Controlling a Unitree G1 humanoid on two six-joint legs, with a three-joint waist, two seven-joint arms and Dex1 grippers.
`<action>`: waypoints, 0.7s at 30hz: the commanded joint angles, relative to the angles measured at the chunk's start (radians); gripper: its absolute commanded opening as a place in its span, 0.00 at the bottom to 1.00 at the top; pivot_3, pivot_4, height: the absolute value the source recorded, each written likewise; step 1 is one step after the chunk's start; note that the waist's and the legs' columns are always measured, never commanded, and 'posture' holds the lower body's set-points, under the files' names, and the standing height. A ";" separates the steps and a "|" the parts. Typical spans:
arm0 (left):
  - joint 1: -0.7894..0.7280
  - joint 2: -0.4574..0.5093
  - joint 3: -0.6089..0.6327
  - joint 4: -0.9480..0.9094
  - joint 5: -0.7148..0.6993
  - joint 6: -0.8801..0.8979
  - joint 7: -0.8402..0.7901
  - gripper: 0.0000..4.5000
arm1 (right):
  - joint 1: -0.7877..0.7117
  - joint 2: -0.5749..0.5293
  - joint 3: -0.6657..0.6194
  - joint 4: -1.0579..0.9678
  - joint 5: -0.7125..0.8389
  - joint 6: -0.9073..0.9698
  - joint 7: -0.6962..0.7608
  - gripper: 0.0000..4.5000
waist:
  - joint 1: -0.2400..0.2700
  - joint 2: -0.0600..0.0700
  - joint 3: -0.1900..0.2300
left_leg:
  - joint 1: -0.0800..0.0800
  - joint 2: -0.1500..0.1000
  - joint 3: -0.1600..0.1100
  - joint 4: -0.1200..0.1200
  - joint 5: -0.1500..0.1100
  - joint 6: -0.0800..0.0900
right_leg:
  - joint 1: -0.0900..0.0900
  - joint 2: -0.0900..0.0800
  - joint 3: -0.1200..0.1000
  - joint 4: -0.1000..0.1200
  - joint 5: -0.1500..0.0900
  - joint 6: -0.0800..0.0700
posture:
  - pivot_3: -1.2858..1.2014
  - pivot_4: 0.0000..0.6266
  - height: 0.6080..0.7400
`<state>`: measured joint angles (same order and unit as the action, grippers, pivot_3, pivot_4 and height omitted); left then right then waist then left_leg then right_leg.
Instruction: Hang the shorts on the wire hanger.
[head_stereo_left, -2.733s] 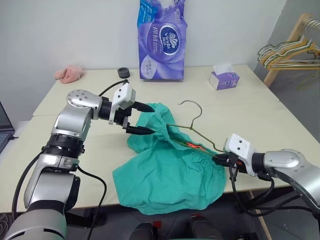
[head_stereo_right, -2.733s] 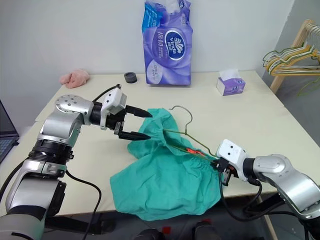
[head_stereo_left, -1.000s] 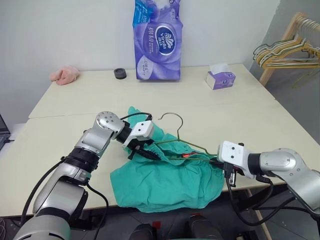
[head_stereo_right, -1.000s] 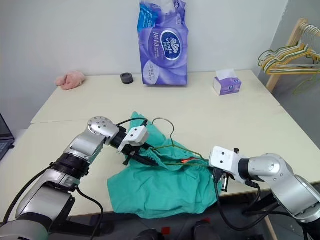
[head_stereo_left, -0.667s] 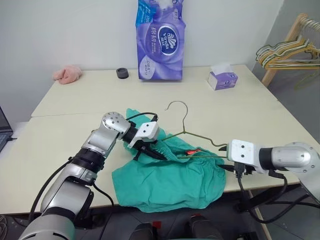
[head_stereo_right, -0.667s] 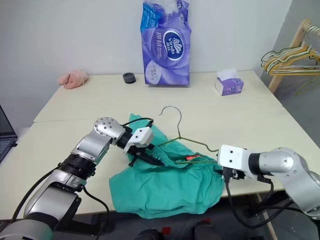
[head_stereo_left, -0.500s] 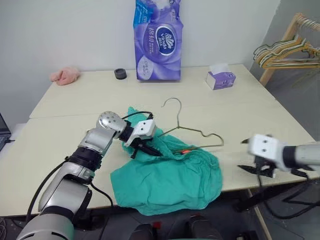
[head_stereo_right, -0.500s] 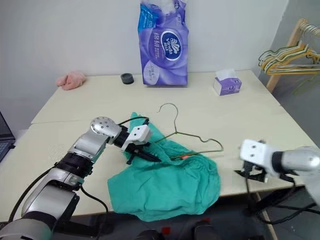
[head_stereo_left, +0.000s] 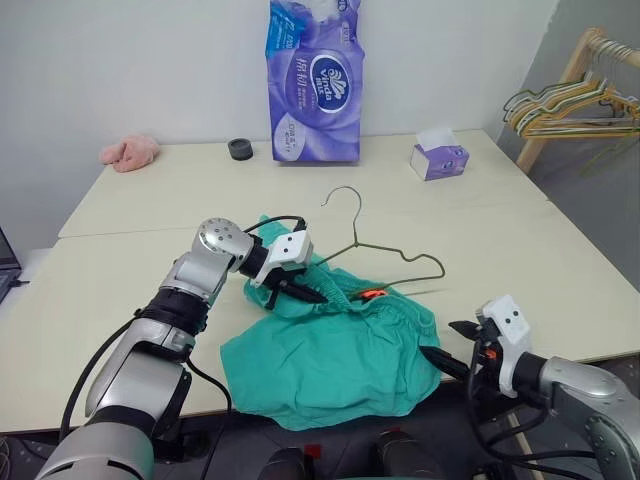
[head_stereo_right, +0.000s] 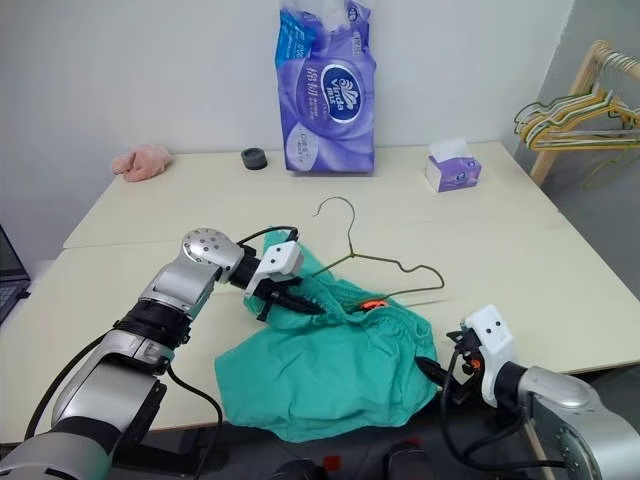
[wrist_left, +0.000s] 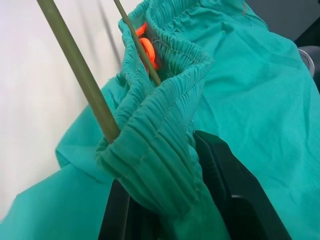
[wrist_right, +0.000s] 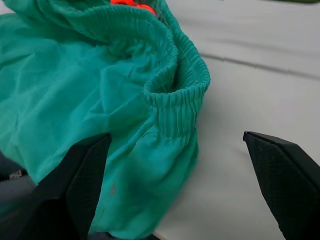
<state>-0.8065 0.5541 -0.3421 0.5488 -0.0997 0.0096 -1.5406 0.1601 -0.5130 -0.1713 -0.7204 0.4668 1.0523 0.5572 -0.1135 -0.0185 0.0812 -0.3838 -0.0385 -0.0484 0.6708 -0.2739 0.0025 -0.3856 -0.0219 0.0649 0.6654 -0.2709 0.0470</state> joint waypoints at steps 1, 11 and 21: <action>-0.030 0.003 0.035 -0.008 -0.011 -0.007 -0.004 0.18 | -0.040 0.036 0.015 0.028 0.021 0.024 -0.051 1.00 | 0.000 0.000 0.000 | 0.000 0.000 0.000 0.000 0.000 0.000 | 0.000 0.000 0.000 0.000 0.000 0.000 | 0.44 0.10 1.00; -0.022 0.012 0.053 -0.028 -0.020 0.004 -0.002 0.18 | -0.127 0.092 0.018 0.063 0.095 0.150 -0.116 0.65 | -0.001 0.000 0.000 | 0.000 0.000 -0.001 0.000 0.000 0.000 | 0.000 0.000 -0.001 0.001 0.000 0.000 | 0.45 0.09 1.00; -0.005 0.032 0.083 -0.072 -0.043 0.039 -0.008 0.17 | -0.176 0.010 0.016 0.080 0.068 0.090 -0.129 0.00 | -0.001 0.000 0.000 | 0.000 0.000 -0.001 0.000 0.000 0.000 | 0.000 0.000 -0.001 0.001 -0.001 0.001 | 0.45 0.09 1.00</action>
<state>-0.8031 0.5684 -0.2961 0.5189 -0.1159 0.0398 -1.5421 0.0092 -0.4981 -0.1216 -0.6241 0.5297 1.1668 0.4337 -0.1144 -0.0183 0.0811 -0.3840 -0.0384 -0.0491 0.6705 -0.2739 0.0026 -0.3861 -0.0213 0.0639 0.6663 -0.2716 0.0484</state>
